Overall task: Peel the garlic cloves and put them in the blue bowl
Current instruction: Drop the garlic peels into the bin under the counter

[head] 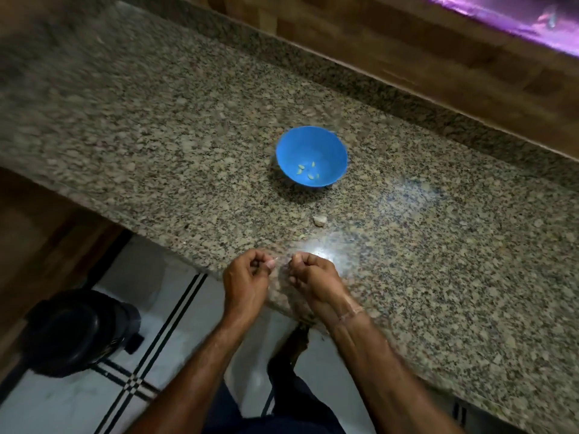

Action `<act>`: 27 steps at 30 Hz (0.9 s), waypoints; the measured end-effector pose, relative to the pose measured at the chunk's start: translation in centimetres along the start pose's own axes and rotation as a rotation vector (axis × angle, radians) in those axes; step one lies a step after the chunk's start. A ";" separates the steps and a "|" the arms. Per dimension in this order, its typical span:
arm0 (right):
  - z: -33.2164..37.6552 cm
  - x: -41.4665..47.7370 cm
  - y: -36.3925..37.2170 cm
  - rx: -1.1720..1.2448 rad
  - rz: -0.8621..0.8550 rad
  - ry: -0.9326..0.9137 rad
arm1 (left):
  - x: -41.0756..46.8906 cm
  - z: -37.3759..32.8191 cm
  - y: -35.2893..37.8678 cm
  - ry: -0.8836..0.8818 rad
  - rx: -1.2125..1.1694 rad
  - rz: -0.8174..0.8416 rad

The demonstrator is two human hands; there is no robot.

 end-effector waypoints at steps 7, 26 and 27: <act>-7.9 -3.2 13.7 -0.099 0.248 0.119 | -1.3 8.1 -14.0 -0.094 -0.056 -0.277; -29.4 -16.7 41.7 -0.421 0.483 0.220 | -8.8 30.5 -46.5 -0.372 -0.158 -0.718; -30.3 -16.4 43.2 -0.437 0.491 0.228 | -8.6 31.3 -47.3 -0.389 -0.165 -0.734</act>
Point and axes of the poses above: each hand's wrist, its own x-axis towards the middle knuckle, its own y-axis out of the palm, z = x × y, the point moved 1 cm from there along x, towards the middle knuckle, and after that the axes turned 8 degrees about -z, right-handed, at the moved point
